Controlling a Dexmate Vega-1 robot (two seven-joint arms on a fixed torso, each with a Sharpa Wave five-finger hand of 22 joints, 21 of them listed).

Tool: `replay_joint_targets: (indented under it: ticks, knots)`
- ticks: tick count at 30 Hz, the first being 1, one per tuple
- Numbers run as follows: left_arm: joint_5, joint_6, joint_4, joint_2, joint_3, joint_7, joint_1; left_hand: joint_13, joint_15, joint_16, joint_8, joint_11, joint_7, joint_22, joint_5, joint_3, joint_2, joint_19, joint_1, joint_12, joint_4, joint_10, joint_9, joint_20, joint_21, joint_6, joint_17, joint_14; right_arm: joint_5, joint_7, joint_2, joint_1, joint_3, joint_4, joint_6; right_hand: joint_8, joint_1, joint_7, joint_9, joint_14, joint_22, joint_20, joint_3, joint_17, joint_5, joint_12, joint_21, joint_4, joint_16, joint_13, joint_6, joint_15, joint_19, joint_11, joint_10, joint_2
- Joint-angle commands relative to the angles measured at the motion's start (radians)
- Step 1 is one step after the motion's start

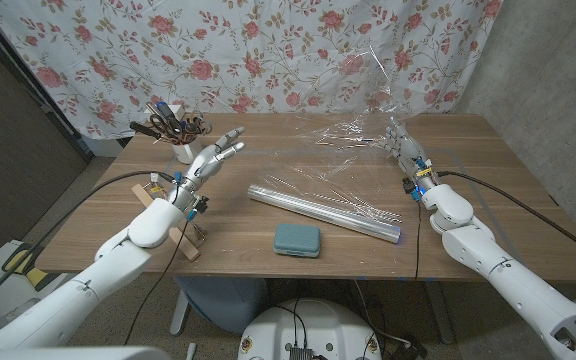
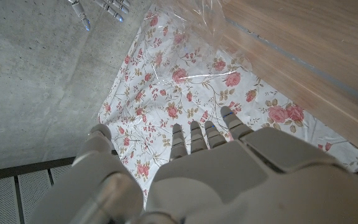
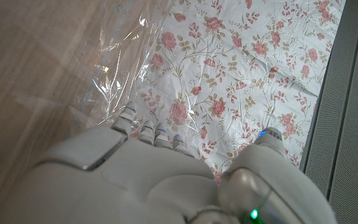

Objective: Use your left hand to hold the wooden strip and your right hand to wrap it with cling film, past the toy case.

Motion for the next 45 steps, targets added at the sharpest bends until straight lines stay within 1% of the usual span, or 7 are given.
replay_joint_targets:
  ticks: [1, 5, 10, 15, 29, 33, 45]
  knots:
    - [0.098, 0.077, -0.083, 0.043, -0.045, 0.084, 0.062, 0.000, -0.001, 0.004, 0.003, 0.004, 0.004, 0.001, 0.000, 0.002, 0.004, 0.000, 0.010, 0.004, -0.008, 0.004, 0.006, 0.000, -0.003, 0.008, 0.003, -0.009, -0.019, -0.005, -0.002, 0.006, -0.006, 0.009, 0.011, -0.003, 0.013, 0.008, 0.003, -0.008, 0.003, 0.003, 0.001, -0.001, -0.001, 0.002, 0.006, -0.008, 0.003, 0.000, -0.023, 0.002, -0.006, 0.002, -0.008, -0.001]
    - [0.086, 0.086, -0.105, 0.056, -0.059, 0.083, 0.084, 0.000, 0.001, 0.004, 0.003, -0.002, 0.007, 0.001, 0.000, 0.006, 0.011, 0.001, 0.016, 0.007, -0.010, 0.013, 0.006, 0.001, -0.007, 0.008, 0.003, -0.010, -0.023, -0.007, 0.000, 0.009, -0.010, 0.007, 0.009, -0.003, 0.014, 0.008, 0.003, -0.008, 0.003, 0.002, 0.002, -0.001, -0.001, 0.003, 0.007, -0.008, 0.004, 0.000, -0.023, 0.002, -0.006, 0.003, -0.008, 0.000]
    - [0.107, 0.132, -0.164, 0.096, -0.083, 0.080, 0.119, 0.000, -0.014, 0.010, 0.006, -0.016, 0.049, 0.002, -0.002, 0.017, 0.036, 0.017, 0.040, 0.015, -0.019, 0.039, 0.005, -0.003, -0.021, 0.020, 0.002, 0.006, -0.021, -0.019, 0.020, 0.008, -0.007, 0.020, 0.031, 0.006, 0.023, 0.013, 0.003, 0.012, 0.003, 0.001, 0.005, -0.002, -0.001, 0.014, 0.014, -0.011, 0.014, -0.001, -0.004, -0.003, 0.012, -0.002, 0.015, 0.003]
    - [0.174, 0.201, -0.235, 0.142, -0.111, 0.099, 0.161, 0.000, -0.011, 0.008, -0.005, -0.010, 0.048, 0.002, -0.005, 0.013, 0.033, 0.019, 0.043, 0.005, -0.024, 0.016, 0.004, -0.018, -0.030, -0.006, 0.002, 0.006, -0.002, 0.018, 0.011, 0.018, -0.012, 0.026, 0.017, 0.001, 0.029, 0.013, 0.003, 0.000, 0.003, 0.004, 0.006, -0.003, -0.001, 0.009, 0.009, -0.014, 0.009, -0.002, -0.017, 0.003, 0.000, 0.003, 0.001, 0.003]
    - [0.274, 0.301, -0.328, 0.194, -0.148, 0.129, 0.237, 0.002, 0.018, 0.011, -0.006, -0.002, 0.024, 0.002, -0.008, -0.003, 0.016, 0.007, 0.035, -0.003, -0.024, -0.011, 0.005, 0.009, -0.056, -0.027, 0.004, 0.014, 0.028, 0.046, 0.016, 0.013, -0.007, 0.024, 0.027, 0.001, 0.001, 0.016, 0.003, -0.004, 0.003, 0.005, -0.003, 0.001, -0.003, 0.011, 0.009, 0.004, 0.013, -0.002, -0.017, 0.004, -0.005, 0.006, 0.002, 0.008]
    - [0.365, 0.279, -0.331, 0.174, -0.153, 0.214, 0.256, 0.008, -0.001, 0.046, 0.016, -0.008, 0.031, 0.007, -0.007, -0.010, 0.008, 0.128, 0.039, 0.033, -0.029, 0.081, 0.006, 0.002, -0.039, 0.034, 0.010, 0.148, 0.028, 0.045, 0.014, 0.012, -0.006, 0.022, 0.024, 0.001, -0.006, 0.018, 0.003, -0.004, 0.003, 0.005, -0.004, 0.002, -0.004, 0.012, 0.009, 0.008, 0.014, -0.002, -0.017, 0.004, -0.005, 0.006, 0.002, 0.010]
    - [0.459, 0.173, -0.275, 0.151, -0.163, 0.301, 0.266, 0.006, -0.016, 0.040, 0.020, -0.022, 0.023, 0.008, -0.006, -0.011, 0.002, 0.195, 0.060, 0.035, -0.036, 0.104, 0.005, -0.012, -0.032, 0.078, 0.009, 0.178, 0.014, 0.021, 0.009, 0.007, -0.006, 0.015, 0.008, 0.002, -0.024, 0.018, 0.003, -0.002, 0.003, 0.004, -0.009, 0.005, -0.004, 0.014, 0.010, 0.018, 0.016, -0.003, -0.015, 0.004, -0.004, 0.007, 0.006, 0.013]
